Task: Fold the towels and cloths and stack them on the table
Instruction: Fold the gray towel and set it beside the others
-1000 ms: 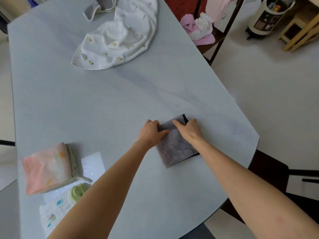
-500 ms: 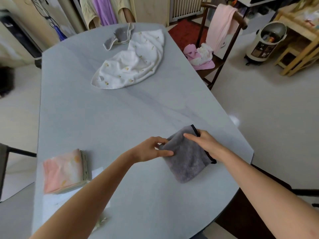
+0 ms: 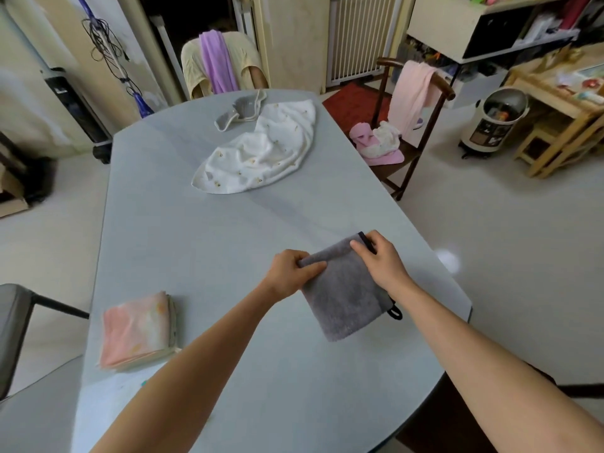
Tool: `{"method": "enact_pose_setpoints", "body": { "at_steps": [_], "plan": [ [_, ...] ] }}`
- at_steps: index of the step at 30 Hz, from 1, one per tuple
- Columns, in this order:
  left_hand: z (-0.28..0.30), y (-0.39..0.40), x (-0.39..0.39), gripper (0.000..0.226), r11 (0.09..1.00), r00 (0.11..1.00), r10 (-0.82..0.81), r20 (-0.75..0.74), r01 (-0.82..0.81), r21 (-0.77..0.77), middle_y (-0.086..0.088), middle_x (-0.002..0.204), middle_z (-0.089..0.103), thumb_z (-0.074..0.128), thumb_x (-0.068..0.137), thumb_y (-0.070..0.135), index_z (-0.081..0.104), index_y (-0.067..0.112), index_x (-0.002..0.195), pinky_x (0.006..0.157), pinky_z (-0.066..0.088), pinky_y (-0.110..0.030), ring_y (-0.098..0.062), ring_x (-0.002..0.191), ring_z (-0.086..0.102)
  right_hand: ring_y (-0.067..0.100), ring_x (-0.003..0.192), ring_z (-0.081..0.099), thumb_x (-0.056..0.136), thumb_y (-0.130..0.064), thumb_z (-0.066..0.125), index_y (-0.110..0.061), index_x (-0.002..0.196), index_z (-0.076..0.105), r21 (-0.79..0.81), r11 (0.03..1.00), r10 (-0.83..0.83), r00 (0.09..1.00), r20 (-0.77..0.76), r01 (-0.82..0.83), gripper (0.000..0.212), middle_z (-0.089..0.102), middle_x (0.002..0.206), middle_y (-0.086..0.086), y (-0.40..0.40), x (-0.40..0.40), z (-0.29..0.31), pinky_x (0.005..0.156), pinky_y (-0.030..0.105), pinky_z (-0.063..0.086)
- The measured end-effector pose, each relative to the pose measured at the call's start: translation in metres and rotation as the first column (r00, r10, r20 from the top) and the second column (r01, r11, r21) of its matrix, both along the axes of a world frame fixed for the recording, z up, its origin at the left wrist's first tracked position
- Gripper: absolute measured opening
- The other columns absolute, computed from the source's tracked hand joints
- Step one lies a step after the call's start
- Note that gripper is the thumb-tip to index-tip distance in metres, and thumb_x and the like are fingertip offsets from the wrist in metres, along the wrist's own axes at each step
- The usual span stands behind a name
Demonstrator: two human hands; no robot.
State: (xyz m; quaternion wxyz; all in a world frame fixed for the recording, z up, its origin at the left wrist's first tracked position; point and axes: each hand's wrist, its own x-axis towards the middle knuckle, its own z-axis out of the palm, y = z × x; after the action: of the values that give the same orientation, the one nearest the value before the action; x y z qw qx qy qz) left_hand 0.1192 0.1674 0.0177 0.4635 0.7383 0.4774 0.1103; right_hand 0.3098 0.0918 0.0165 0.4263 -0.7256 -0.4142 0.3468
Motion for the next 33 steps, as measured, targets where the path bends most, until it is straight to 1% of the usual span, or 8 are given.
{"method": "enact_pose_setpoints", "body": {
  "at_steps": [5, 10, 14, 19, 22, 28, 31, 33],
  "plan": [
    [-0.001, 0.004, 0.004, 0.048, 0.966, 0.975, 0.221, 0.002, -0.219, -0.136, -0.001, 0.061, 0.047, 0.077, 0.063, 0.051, 0.049, 0.012, 0.064, 0.054, 0.044, -0.03, -0.016, 0.056, 0.046, 0.012, 0.072, 0.05, 0.095, -0.031, 0.056, -0.009, 0.09, 0.052, 0.016, 0.999, -0.032, 0.999, 0.017, 0.032, 0.023, 0.054, 0.08, 0.001, 0.002, -0.008, 0.001, 0.061, 0.025, 0.038],
    [0.004, -0.001, -0.005, 0.042, 0.844, 0.902, 0.391, 0.183, -0.272, -0.462, -0.005, 0.092, 0.062, 0.082, 0.073, 0.033, 0.055, 0.008, 0.096, 0.063, 0.055, -0.031, -0.019, 0.086, 0.063, 0.012, 0.072, 0.05, 0.095, -0.031, 0.056, -0.005, 0.09, 0.053, 0.034, 0.999, -0.011, 1.0, 0.021, 0.01, 0.027, 0.054, 0.08, 0.002, 0.006, -0.015, 0.009, 0.061, 0.025, 0.037],
    [0.006, -0.011, -0.003, 0.055, 0.751, 0.87, 0.46, 0.176, -0.276, -0.601, -0.004, 0.11, 0.067, 0.082, 0.071, 0.04, 0.058, 0.012, 0.114, 0.078, 0.058, -0.034, -0.018, 0.099, 0.065, 0.016, 0.073, 0.052, 0.096, -0.034, 0.052, -0.002, 0.089, 0.052, 0.041, 0.999, -0.007, 1.0, -0.01, 0.008, 0.033, 0.055, 0.082, 0.009, 0.008, -0.016, 0.016, 0.064, 0.03, 0.039],
    [0.013, -0.003, -0.006, 0.039, 0.706, 0.777, 0.6, 0.189, -0.404, -0.581, -0.004, 0.099, 0.071, 0.082, 0.072, 0.035, 0.066, 0.009, 0.097, 0.074, 0.055, -0.028, -0.019, 0.09, 0.067, 0.022, 0.095, 0.067, 0.094, -0.044, 0.054, -0.009, 0.107, 0.059, -0.14, 0.99, -0.073, 0.912, -0.404, 0.017, 0.037, 0.068, 0.105, 0.007, 0.003, -0.024, 0.012, 0.083, 0.04, 0.055],
    [0.015, 0.008, -0.01, 0.032, 0.659, 0.703, 0.687, 0.184, -0.496, -0.565, -0.004, 0.093, 0.07, 0.082, 0.074, 0.03, 0.065, 0.009, 0.09, 0.064, 0.053, -0.026, -0.017, 0.082, 0.066, 0.019, 0.094, 0.07, 0.089, -0.039, 0.064, -0.011, 0.109, 0.066, -0.263, 0.957, -0.041, 0.834, -0.551, -0.126, 0.035, 0.073, 0.103, 0.004, -0.007, -0.038, 0.008, 0.08, 0.034, 0.057],
    [0.02, 0.007, -0.024, 0.075, 0.786, 0.87, 0.46, 0.178, -0.305, -0.538, 0.001, 0.132, 0.05, 0.07, 0.081, 0.049, 0.036, 0.019, 0.141, 0.083, 0.05, -0.029, -0.016, 0.107, 0.057, 0.026, 0.077, 0.068, 0.09, -0.025, 0.065, -0.007, 0.103, 0.065, -0.383, 0.923, -0.226, 0.77, -0.597, -0.026, 0.022, 0.07, 0.092, 0.014, -0.001, -0.053, 0.006, 0.057, 0.032, 0.056],
    [0.021, -0.006, -0.034, 0.064, 0.903, 0.944, 0.217, 0.249, -0.097, -0.419, 0.007, 0.123, 0.056, 0.074, 0.079, 0.045, 0.046, 0.029, 0.134, 0.087, 0.052, -0.027, -0.002, 0.101, 0.059, 0.022, 0.054, 0.063, 0.092, -0.011, 0.059, -0.009, 0.087, 0.06, -0.425, 0.901, -0.364, 0.687, -0.629, 0.088, 0.006, 0.066, 0.067, 0.011, 0.004, -0.049, 0.007, 0.043, 0.024, 0.05],
    [0.014, -0.011, -0.038, 0.056, 0.969, 0.97, 0.059, 0.238, 0.002, -0.248, 0.003, 0.123, 0.061, 0.077, 0.076, 0.033, 0.055, 0.028, 0.128, 0.095, 0.05, -0.026, -0.007, 0.107, 0.061, 0.02, 0.042, 0.061, 0.091, -0.006, 0.058, -0.006, 0.08, 0.06, -0.46, 0.883, -0.403, 0.657, -0.638, 0.095, 0.011, 0.064, 0.053, 0.01, 0.005, -0.046, 0.008, 0.04, 0.021, 0.048]
  ]
}}
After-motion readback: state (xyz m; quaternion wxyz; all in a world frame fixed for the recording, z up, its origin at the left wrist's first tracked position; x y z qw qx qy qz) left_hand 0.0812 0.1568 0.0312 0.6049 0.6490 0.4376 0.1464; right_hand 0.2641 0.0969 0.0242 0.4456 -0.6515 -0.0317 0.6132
